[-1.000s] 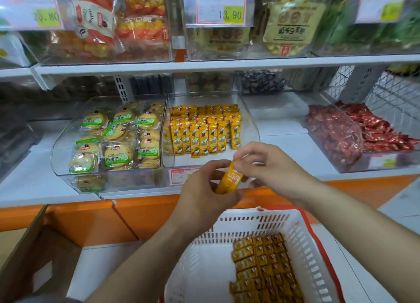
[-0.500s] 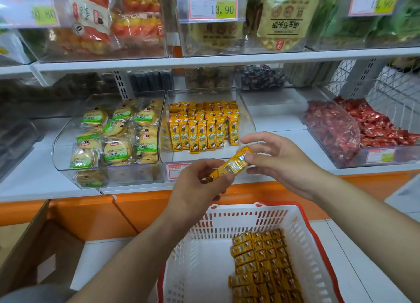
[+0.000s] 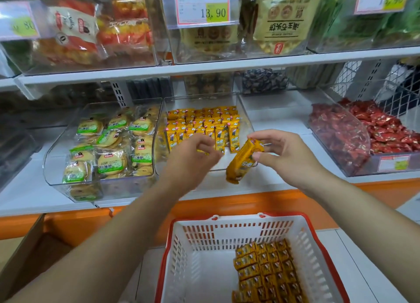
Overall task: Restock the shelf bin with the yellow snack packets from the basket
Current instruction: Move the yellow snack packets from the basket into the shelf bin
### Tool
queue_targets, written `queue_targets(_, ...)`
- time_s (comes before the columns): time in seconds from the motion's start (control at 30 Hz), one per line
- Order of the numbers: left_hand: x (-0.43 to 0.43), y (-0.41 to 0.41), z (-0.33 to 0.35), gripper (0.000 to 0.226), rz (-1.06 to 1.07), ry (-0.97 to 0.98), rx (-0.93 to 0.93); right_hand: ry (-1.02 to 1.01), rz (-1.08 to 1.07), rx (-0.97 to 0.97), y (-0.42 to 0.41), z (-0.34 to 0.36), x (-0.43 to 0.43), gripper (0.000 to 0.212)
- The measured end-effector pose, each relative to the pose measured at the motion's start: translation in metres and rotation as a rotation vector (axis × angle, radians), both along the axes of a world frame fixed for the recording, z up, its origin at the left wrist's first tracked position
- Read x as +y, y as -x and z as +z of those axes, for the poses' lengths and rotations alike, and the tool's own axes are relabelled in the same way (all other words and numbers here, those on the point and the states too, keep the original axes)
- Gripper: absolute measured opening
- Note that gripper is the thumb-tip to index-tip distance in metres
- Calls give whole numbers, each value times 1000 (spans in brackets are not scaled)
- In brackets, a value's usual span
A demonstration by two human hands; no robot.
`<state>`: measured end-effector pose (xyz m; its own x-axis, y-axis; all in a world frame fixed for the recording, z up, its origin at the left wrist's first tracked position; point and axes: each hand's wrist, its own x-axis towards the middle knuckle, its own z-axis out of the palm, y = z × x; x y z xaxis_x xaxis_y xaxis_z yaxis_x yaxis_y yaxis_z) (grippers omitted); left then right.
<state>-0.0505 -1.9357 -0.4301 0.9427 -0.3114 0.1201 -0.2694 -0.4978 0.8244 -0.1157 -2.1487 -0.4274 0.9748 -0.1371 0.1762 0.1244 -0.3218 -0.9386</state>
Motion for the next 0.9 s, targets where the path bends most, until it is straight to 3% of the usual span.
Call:
queue_targets(0.17, -29, -86, -14, 38, 4, -334, -236, 253, -50, -141, -36, 2, -15, 47)
queue_targets(0.33, -55, -140, -35, 58, -18, -593, -393, 639, 17, -150, -94, 11, -25, 36)
queue_targets(0.6, -45, -167, -62, 32, 30, -466, -348, 926, 157, -38, -166, 12, -11, 37)
queue_targets(0.9, -45, -167, -72, 32, 66, -446, -387, 1236, 66, 75, -195, 3, -8, 45)
